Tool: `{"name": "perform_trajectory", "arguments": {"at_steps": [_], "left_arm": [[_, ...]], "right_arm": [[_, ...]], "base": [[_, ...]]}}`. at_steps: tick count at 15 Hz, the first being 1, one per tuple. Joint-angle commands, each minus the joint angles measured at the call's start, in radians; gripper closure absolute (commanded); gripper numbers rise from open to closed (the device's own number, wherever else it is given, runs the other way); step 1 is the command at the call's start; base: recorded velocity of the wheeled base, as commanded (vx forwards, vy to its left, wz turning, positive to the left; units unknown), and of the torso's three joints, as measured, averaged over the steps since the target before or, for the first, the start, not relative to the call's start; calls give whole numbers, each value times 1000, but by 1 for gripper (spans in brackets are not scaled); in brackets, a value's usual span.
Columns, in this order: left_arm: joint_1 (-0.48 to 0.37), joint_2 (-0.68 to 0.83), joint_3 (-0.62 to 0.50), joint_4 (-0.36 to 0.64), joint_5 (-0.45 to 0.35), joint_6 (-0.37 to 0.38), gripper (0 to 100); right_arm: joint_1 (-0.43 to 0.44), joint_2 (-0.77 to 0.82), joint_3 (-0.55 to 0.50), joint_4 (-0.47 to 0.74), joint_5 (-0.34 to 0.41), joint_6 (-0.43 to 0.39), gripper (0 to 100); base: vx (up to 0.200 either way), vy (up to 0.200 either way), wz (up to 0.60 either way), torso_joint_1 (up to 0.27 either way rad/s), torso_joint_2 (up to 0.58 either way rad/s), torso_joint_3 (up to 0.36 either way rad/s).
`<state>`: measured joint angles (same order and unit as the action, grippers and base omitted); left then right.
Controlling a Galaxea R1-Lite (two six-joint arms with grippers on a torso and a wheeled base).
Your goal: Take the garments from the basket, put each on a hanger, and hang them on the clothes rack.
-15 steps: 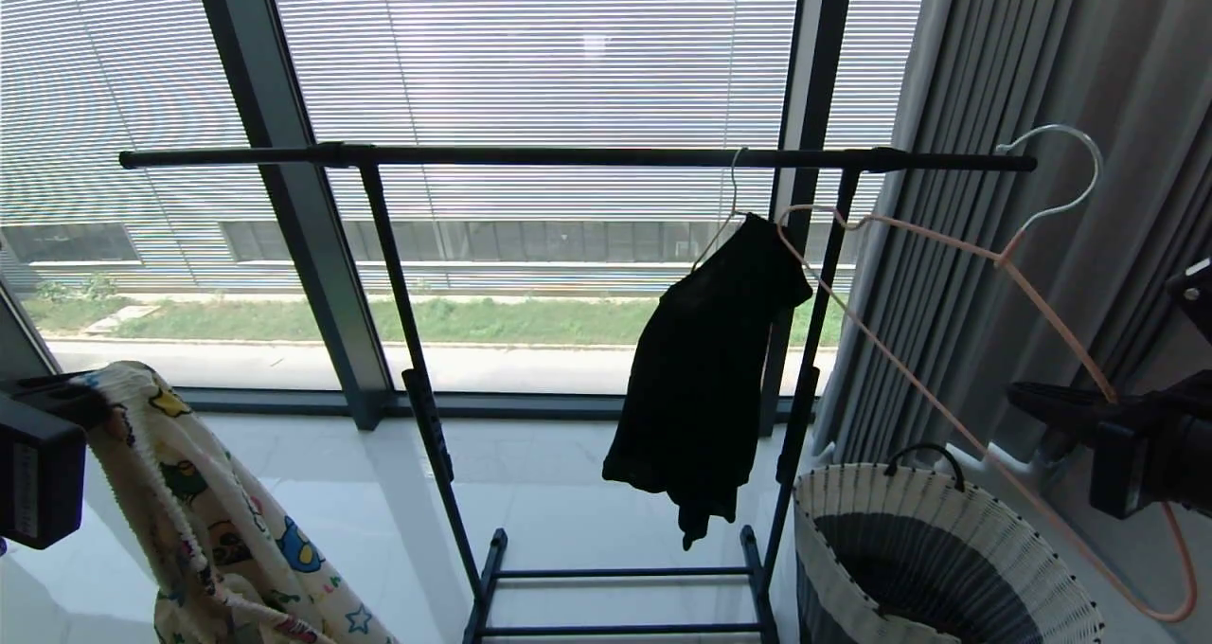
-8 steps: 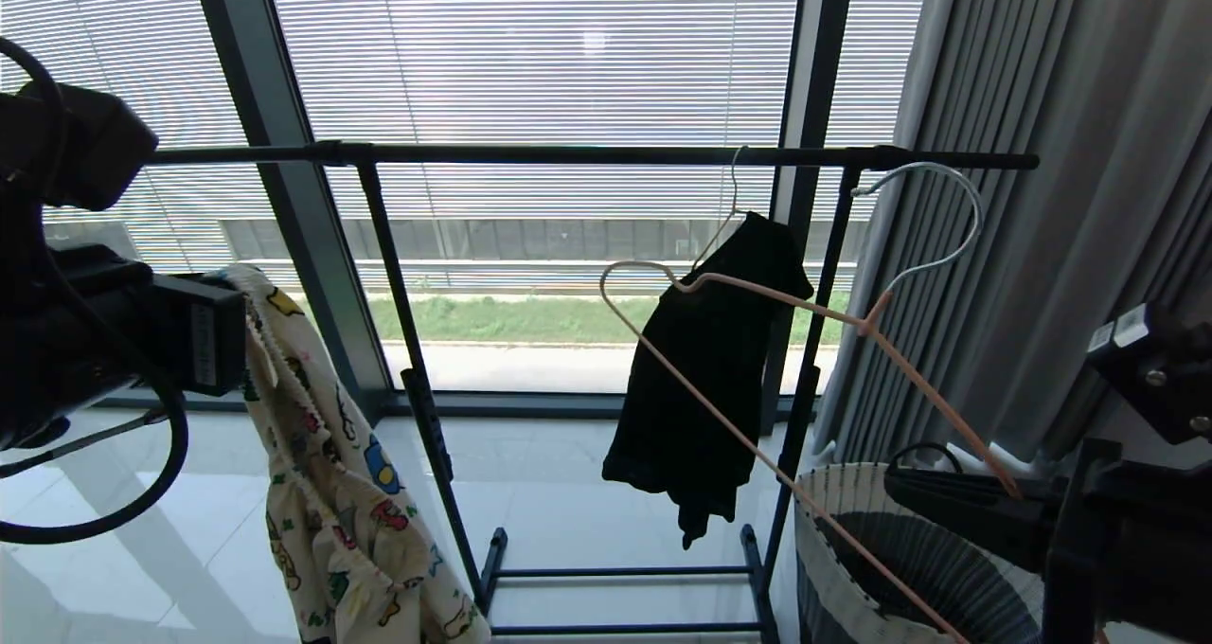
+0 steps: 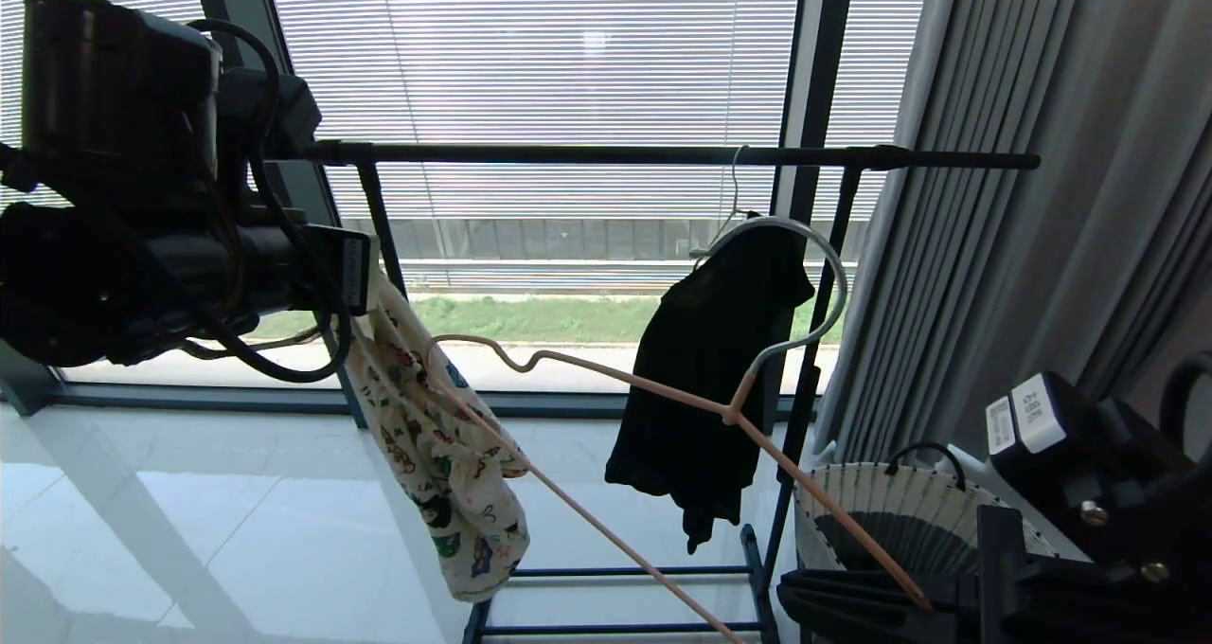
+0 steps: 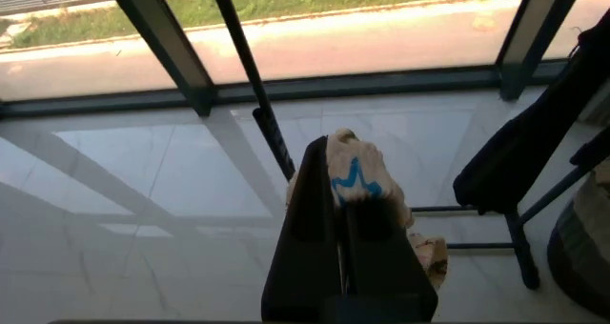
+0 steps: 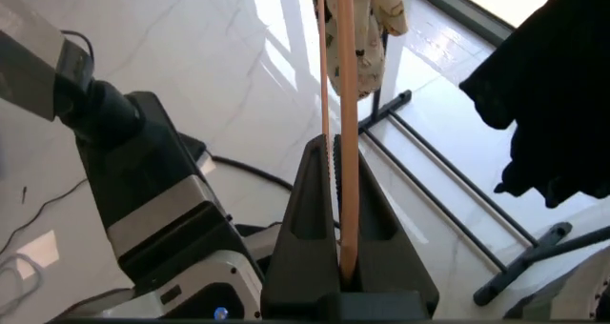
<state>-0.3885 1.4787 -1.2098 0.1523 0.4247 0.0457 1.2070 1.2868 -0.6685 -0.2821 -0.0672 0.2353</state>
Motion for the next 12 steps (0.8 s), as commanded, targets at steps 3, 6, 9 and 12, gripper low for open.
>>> {"name": "perform_trajectory", "arguments": {"at_steps": [3, 6, 9, 12], "left_arm": [[-20, 32, -51, 56, 0, -1, 100], [-62, 28, -50, 64, 0, -17, 100], [-79, 28, -47, 65, 0, -21, 100], [-95, 29, -42, 65, 0, -44, 100]], "right_arm": [[9, 112, -17, -77, 1, -1, 100], [-3, 135, -25, -78, 0, -1, 100], [-37, 149, -42, -80, -6, -4, 100], [-72, 164, -80, -86, -6, -4, 100]], "base": [[0, 0, 0, 0, 0, 0], [0, 0, 0, 0, 0, 0], [0, 0, 0, 0, 0, 0], [0, 0, 0, 0, 0, 0]]}}
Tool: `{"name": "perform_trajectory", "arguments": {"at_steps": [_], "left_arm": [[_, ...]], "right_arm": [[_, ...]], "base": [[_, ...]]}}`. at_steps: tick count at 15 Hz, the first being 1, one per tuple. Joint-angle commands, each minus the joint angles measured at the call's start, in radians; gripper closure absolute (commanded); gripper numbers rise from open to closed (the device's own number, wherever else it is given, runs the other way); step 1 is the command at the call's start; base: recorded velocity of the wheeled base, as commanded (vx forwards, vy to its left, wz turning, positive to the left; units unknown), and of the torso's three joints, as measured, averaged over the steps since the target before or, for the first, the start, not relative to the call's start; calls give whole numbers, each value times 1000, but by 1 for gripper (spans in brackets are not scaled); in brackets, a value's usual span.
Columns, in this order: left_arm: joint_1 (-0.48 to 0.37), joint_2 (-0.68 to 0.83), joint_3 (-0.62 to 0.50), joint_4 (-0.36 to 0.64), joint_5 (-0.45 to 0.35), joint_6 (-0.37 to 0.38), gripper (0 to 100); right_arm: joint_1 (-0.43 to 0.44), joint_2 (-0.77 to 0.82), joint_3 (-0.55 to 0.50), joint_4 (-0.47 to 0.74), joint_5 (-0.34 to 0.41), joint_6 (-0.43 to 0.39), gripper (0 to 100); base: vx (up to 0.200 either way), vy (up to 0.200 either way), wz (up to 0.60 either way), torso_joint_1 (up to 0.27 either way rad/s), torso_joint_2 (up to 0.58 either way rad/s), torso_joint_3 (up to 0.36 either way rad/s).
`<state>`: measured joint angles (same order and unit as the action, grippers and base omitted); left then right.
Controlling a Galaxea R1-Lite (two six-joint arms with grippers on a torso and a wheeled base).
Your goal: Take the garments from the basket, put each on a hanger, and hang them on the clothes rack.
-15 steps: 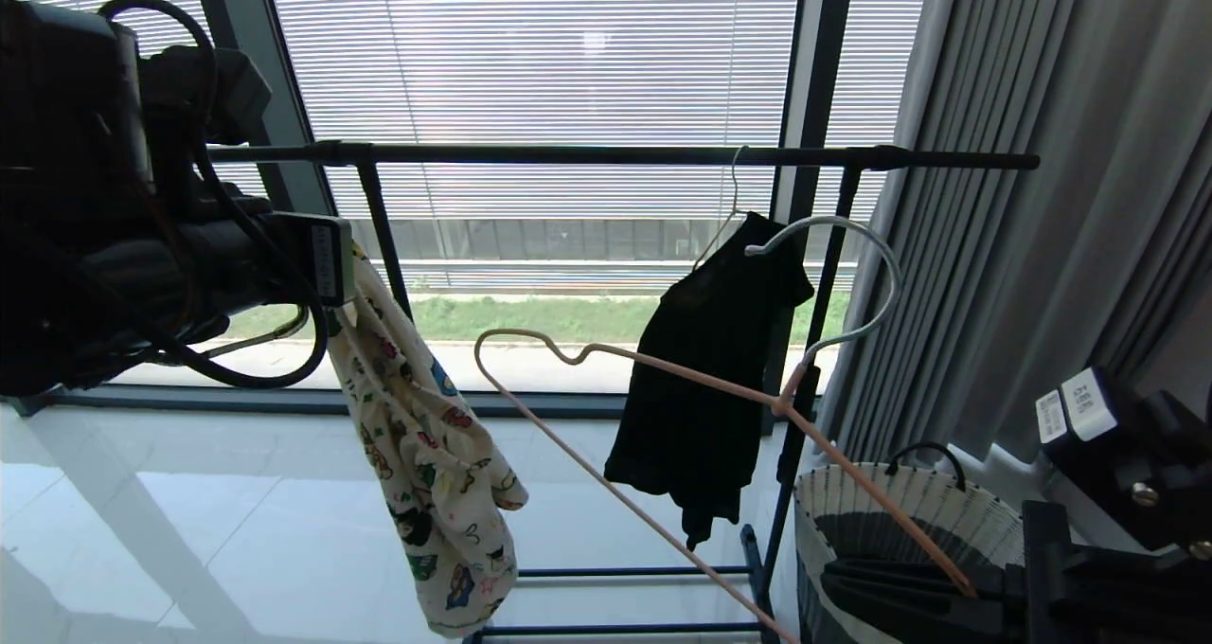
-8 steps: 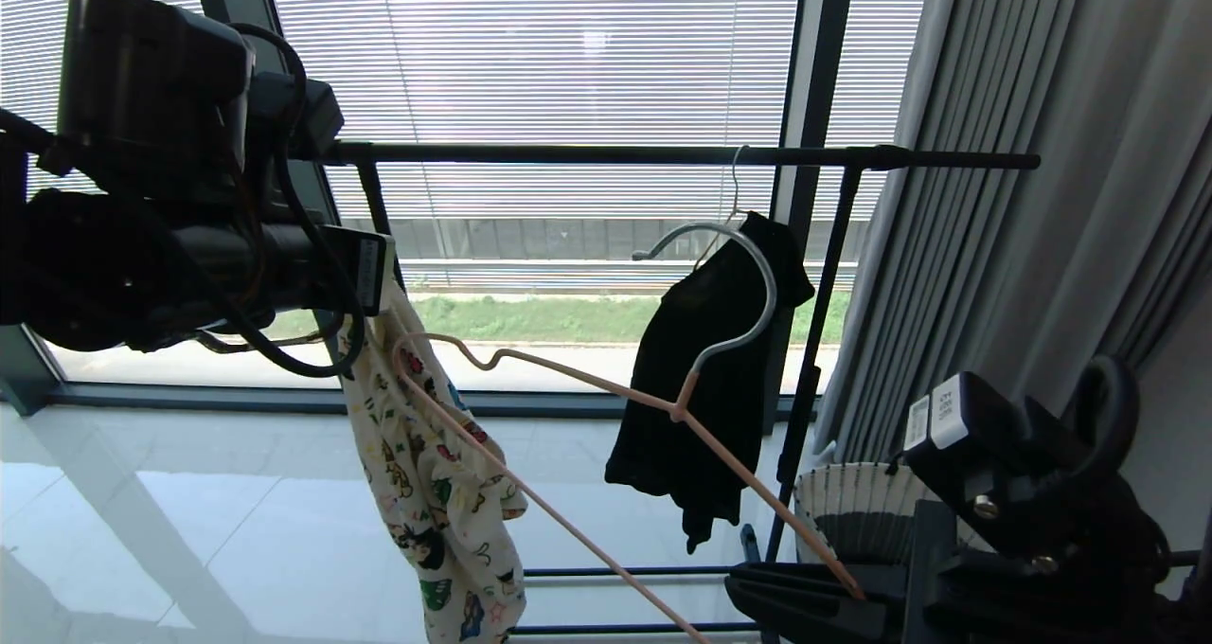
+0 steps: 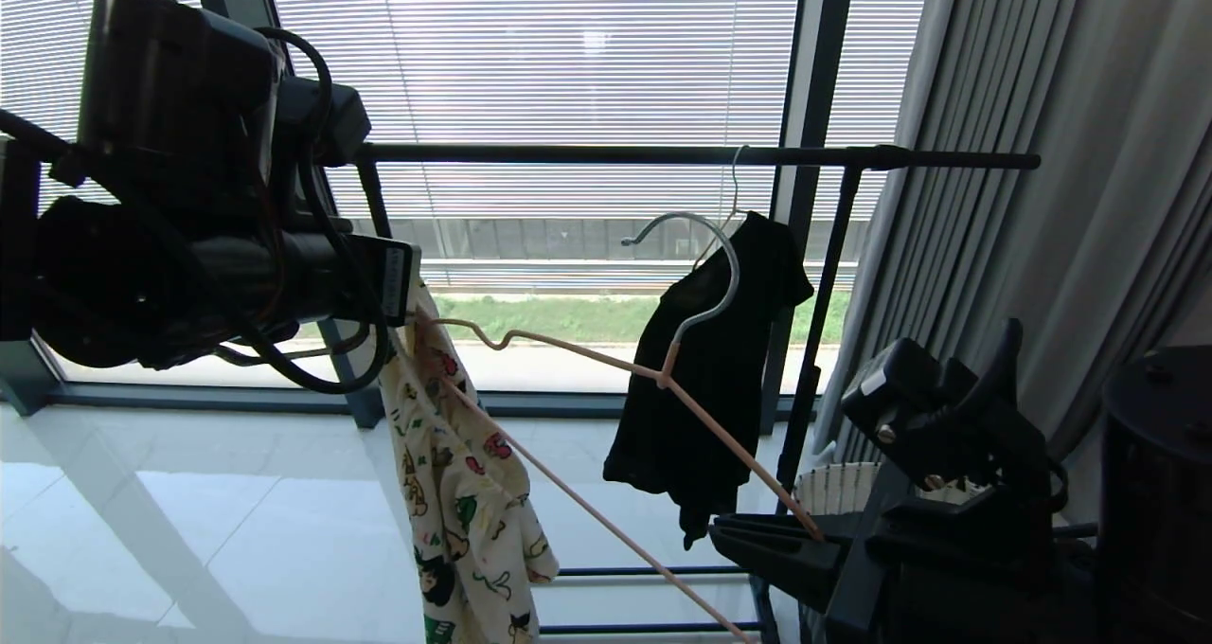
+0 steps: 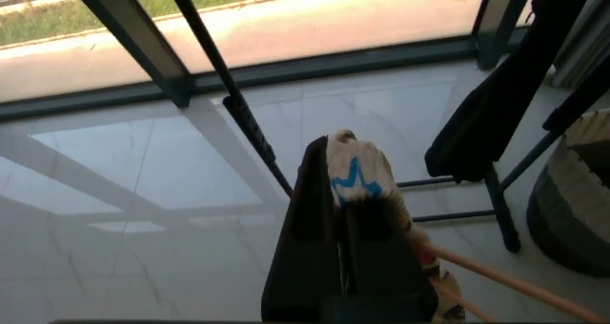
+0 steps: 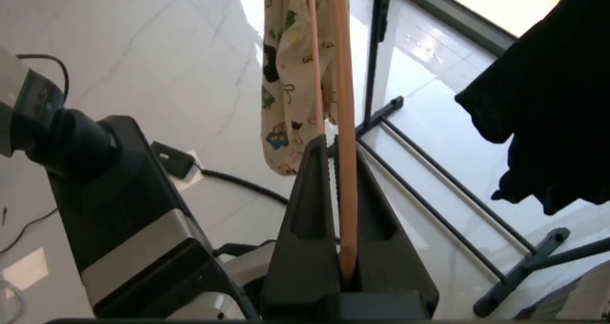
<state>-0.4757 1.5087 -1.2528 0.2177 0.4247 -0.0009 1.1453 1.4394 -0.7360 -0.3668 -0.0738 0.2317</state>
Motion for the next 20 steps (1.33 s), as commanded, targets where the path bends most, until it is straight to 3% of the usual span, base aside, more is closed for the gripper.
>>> {"name": "perform_trajectory", "arguments": {"at_steps": [1, 7, 13, 17, 20], "left_arm": [[-26, 2, 1, 0, 0, -30, 100], [-119, 2, 1, 0, 0, -179, 100], [-323, -16, 3, 0, -1, -297, 100], [-431, -27, 3, 0, -1, -341, 100], [-435, -30, 18, 0, 2, -341, 100]], "right_arm": [[-10, 27, -23, -12, -1, 0, 100], [-12, 153, -59, -121, -6, 0, 100], [-45, 219, -111, -135, -6, 0, 100], [-47, 219, -109, -135, -6, 0, 100], [-56, 219, -109, -135, -17, 3, 100]], "base": [[0, 0, 0, 0, 0, 0], [0, 0, 0, 0, 0, 0], [0, 0, 0, 0, 0, 0], [0, 0, 0, 0, 0, 0], [0, 0, 0, 0, 0, 0]]}}
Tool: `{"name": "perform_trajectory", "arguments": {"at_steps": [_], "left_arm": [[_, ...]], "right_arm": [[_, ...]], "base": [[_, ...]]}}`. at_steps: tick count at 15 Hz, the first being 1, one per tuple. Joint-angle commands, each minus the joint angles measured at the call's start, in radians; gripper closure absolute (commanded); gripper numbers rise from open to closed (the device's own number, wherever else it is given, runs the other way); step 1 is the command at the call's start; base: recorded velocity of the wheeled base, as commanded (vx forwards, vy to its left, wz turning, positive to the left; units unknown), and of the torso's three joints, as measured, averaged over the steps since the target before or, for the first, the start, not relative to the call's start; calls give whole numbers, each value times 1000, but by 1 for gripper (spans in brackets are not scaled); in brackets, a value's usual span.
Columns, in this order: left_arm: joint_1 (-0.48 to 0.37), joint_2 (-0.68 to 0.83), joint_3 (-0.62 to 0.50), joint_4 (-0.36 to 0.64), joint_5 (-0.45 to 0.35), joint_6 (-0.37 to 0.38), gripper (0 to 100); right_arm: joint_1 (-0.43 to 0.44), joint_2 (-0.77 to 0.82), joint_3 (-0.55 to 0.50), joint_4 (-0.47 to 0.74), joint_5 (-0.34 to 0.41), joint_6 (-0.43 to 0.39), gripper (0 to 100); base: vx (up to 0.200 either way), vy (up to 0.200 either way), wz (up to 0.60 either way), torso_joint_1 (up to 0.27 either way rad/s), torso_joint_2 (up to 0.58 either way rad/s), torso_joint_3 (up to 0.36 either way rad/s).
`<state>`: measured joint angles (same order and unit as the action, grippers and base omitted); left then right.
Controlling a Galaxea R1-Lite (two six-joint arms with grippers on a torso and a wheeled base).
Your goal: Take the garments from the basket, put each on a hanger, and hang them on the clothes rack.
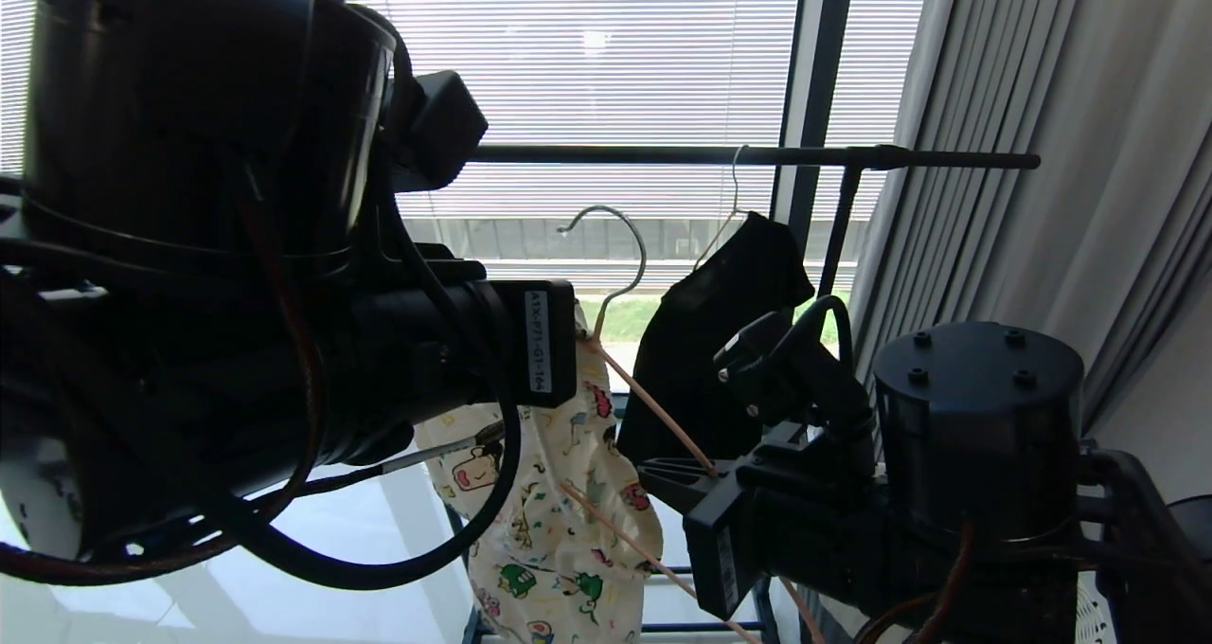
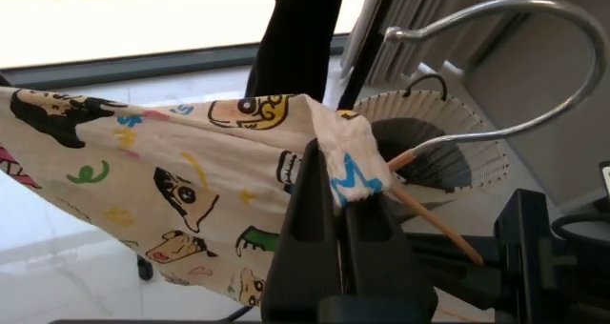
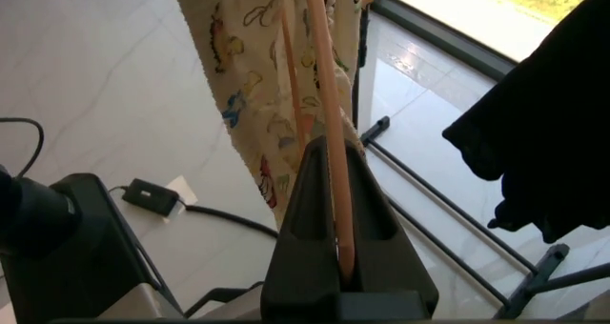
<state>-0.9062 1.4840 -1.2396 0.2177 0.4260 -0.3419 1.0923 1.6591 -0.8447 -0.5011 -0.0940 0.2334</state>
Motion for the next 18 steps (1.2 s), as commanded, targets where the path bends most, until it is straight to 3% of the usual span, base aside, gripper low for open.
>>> {"name": "perform_trajectory", "arguments": {"at_steps": [1, 6, 7, 13, 15, 18], "left_arm": [[-5, -16, 25, 0, 5, 1, 100], [-5, -82, 107, -4, 13, 3, 100], [-5, -87, 103, -4, 13, 3, 0], [-5, -183, 144, -4, 5, 11, 0], [16, -245, 229, -8, -3, 98, 0], [21, -363, 408, -92, -111, 230, 0]], "right_arm": [[-8, -1, -1, -1, -15, -2, 100], [-14, -9, 1, -4, -30, -2, 100], [-14, -10, 1, -4, -30, -2, 100], [-15, -50, 24, -45, -81, -23, 100], [-25, -111, 91, -43, -58, -100, 100], [-48, -251, 231, -2, 77, -200, 100]], "base": [[0, 0, 0, 0, 0, 0], [0, 0, 0, 0, 0, 0], [0, 0, 0, 0, 0, 0], [0, 0, 0, 0, 0, 0], [0, 0, 0, 0, 0, 0], [0, 0, 0, 0, 0, 0]]}}
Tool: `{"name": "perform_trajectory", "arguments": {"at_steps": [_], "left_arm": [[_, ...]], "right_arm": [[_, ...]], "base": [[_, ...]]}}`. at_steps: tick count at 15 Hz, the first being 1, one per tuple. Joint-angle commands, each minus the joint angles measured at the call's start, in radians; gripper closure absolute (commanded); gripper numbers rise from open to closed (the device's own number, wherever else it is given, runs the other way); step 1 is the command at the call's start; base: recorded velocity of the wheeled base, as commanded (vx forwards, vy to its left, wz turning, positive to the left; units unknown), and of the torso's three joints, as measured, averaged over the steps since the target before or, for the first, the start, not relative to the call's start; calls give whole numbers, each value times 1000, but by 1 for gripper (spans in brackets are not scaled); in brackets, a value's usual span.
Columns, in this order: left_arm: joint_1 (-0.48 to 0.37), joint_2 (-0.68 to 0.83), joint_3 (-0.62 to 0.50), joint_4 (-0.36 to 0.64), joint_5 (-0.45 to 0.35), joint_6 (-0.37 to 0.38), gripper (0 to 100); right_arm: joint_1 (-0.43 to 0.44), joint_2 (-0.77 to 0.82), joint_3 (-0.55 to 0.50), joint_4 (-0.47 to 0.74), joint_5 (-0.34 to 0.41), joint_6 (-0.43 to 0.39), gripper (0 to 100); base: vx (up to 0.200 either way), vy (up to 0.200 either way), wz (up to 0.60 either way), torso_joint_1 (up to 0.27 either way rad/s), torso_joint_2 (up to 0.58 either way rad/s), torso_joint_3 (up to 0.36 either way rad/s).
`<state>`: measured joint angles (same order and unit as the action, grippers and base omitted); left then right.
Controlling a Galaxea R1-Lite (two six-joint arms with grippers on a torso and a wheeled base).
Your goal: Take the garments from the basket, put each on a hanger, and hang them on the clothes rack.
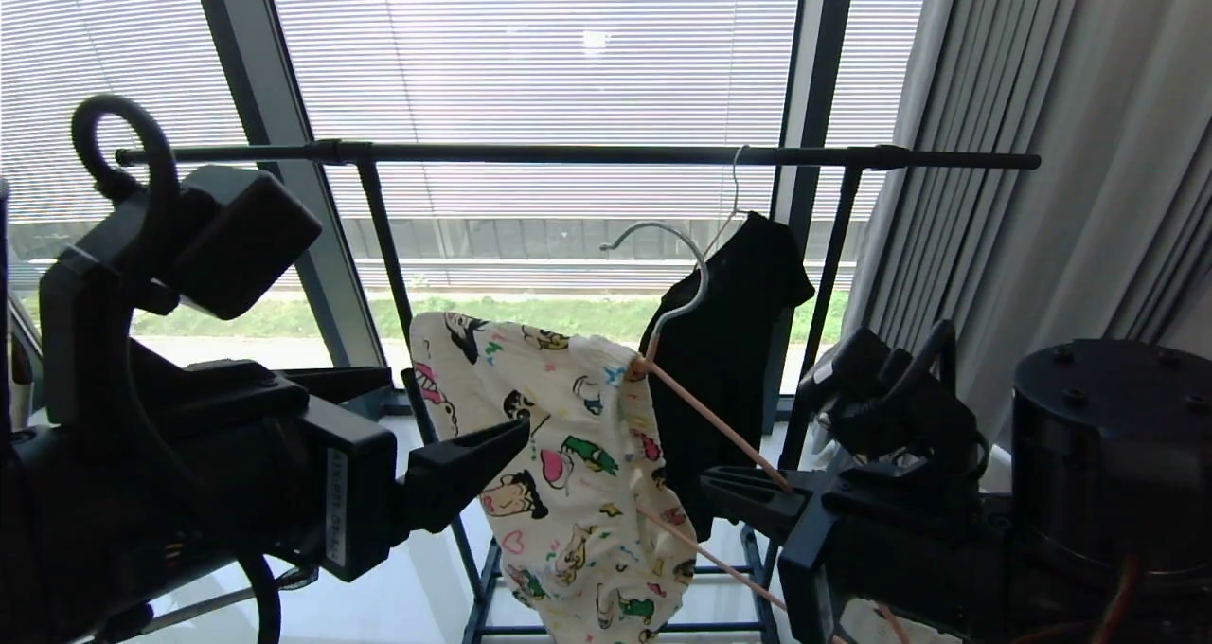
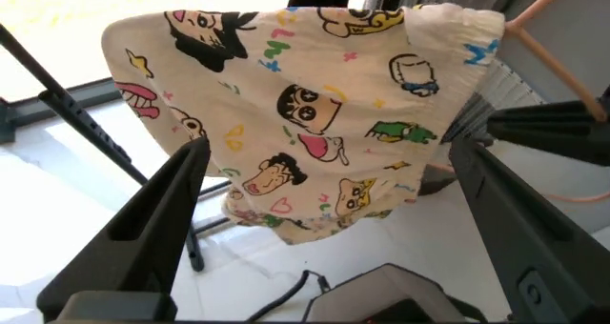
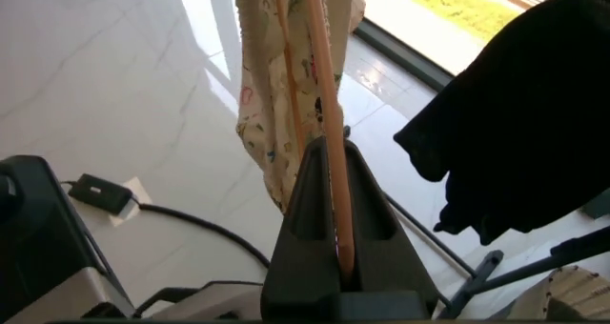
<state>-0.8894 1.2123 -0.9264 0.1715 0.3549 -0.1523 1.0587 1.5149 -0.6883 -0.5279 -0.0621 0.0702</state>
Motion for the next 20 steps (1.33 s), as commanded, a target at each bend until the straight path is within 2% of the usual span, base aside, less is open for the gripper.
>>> {"name": "perform_trajectory", "arguments": {"at_steps": [1, 2, 3, 5, 7, 8, 10, 12, 15, 18, 19, 20], "left_arm": [[7, -120, 158, -113, -77, 79, 0], [7, -120, 158, -113, -77, 79, 0], [9, -168, 293, -264, -226, 181, 0], [15, -180, 397, -345, -349, 304, 0], [15, -175, 431, -356, -442, 392, 0], [15, -168, 440, -354, -533, 432, 0], [7, -148, 434, -354, -636, 456, 0], [1, -106, 429, -357, -648, 487, 0], [-3, -47, 412, -368, -649, 490, 0], [-23, -8, 412, -368, -648, 491, 0], [-23, -4, 412, -368, -648, 491, 100], [-23, -4, 412, -368, -648, 491, 100]], "right_arm": [[-17, -159, 105, 75, 79, -64, 100], [-17, -159, 105, 75, 79, -64, 100], [-17, -268, 141, 213, 163, -104, 100], [-16, -343, 164, 325, 226, -152, 100], [-6, -377, 167, 388, 252, -191, 100], [3, -387, 168, 410, 266, -211, 100], [24, -381, 165, 411, 266, -217, 100], [44, -366, 162, 408, 266, -219, 100], [106, -344, 150, 407, 260, -219, 100], [115, -303, 118, 382, 260, -219, 100], [116, -289, 107, 371, 258, -219, 100], [119, -280, 101, 367, 260, -219, 100]], "base": [[0, 0, 0, 0, 0, 0], [0, 0, 0, 0, 0, 0], [0, 0, 0, 0, 0, 0], [0, 0, 0, 0, 0, 0], [0, 0, 0, 0, 0, 0], [0, 0, 0, 0, 0, 0], [0, 0, 0, 0, 0, 0], [0, 0, 0, 0, 0, 0], [0, 0, 0, 0, 0, 0], [0, 0, 0, 0, 0, 0], [0, 0, 0, 0, 0, 0], [0, 0, 0, 0, 0, 0]]}}
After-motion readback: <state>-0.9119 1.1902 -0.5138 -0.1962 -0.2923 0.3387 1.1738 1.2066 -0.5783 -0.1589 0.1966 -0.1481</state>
